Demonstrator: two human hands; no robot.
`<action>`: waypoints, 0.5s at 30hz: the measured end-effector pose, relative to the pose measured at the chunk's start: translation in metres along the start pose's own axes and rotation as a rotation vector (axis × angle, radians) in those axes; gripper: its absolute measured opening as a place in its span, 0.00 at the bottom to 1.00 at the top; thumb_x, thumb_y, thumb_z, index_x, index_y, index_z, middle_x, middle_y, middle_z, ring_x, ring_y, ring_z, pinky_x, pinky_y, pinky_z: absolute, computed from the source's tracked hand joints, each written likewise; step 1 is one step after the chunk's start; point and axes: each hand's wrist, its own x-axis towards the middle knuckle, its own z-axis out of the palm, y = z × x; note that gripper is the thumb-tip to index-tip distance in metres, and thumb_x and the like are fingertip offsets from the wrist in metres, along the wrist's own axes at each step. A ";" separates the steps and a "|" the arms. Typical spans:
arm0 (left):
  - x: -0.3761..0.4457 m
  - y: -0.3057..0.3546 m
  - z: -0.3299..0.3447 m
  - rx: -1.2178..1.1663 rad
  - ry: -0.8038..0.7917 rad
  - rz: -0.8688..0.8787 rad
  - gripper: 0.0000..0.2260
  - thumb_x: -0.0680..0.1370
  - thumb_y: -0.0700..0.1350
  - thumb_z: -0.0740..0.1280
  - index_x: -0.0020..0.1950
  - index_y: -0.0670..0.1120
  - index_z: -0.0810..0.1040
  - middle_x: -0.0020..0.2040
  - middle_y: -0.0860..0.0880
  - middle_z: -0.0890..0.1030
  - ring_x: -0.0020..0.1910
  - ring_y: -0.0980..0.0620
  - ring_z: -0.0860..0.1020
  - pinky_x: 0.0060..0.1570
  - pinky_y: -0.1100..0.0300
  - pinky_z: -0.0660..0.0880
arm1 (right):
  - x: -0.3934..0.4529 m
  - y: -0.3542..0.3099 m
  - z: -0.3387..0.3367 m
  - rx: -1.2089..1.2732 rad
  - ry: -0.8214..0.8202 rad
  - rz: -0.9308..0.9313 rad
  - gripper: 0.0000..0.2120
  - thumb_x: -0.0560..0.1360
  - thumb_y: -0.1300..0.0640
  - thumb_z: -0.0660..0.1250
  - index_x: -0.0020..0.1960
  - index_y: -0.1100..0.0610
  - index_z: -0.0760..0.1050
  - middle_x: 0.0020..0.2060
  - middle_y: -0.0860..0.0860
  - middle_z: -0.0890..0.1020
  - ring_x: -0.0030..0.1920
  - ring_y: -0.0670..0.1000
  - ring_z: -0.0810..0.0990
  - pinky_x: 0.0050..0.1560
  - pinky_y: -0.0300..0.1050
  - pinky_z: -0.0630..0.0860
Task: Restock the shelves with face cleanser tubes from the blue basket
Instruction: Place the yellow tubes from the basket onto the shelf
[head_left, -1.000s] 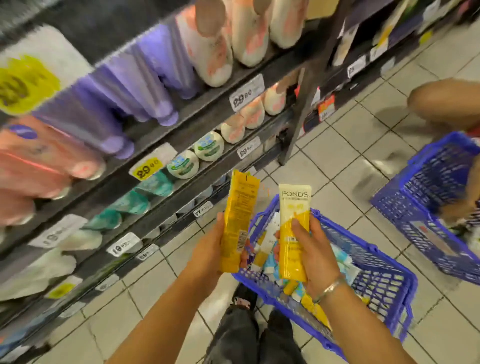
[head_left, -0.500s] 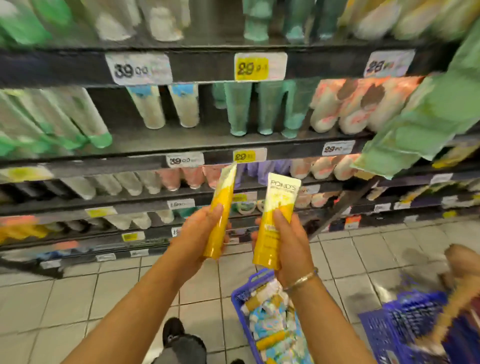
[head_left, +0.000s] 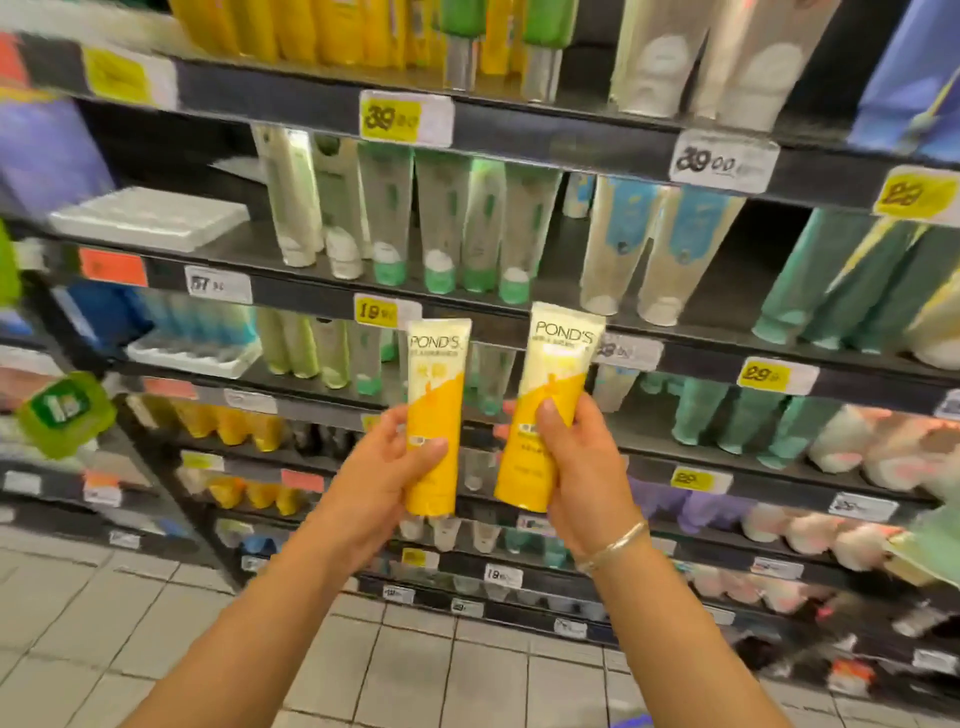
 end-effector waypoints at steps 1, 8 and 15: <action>-0.005 0.015 -0.016 0.005 0.007 0.027 0.20 0.68 0.43 0.69 0.60 0.48 0.71 0.45 0.49 0.83 0.40 0.53 0.82 0.33 0.57 0.78 | 0.003 -0.003 0.020 0.003 -0.033 -0.017 0.15 0.68 0.52 0.64 0.54 0.52 0.72 0.44 0.52 0.83 0.41 0.52 0.83 0.40 0.49 0.81; -0.037 0.092 -0.115 0.092 0.088 0.124 0.20 0.69 0.43 0.69 0.60 0.48 0.72 0.47 0.50 0.84 0.40 0.53 0.83 0.33 0.58 0.78 | 0.024 -0.004 0.141 -0.007 -0.165 -0.113 0.14 0.70 0.52 0.63 0.56 0.51 0.72 0.41 0.45 0.84 0.41 0.44 0.82 0.40 0.45 0.80; -0.043 0.183 -0.184 0.217 0.066 0.238 0.21 0.64 0.48 0.73 0.56 0.50 0.77 0.50 0.49 0.84 0.43 0.52 0.83 0.36 0.59 0.78 | 0.051 -0.018 0.235 -0.063 -0.218 -0.184 0.15 0.69 0.49 0.64 0.54 0.51 0.71 0.39 0.49 0.84 0.43 0.52 0.84 0.42 0.54 0.82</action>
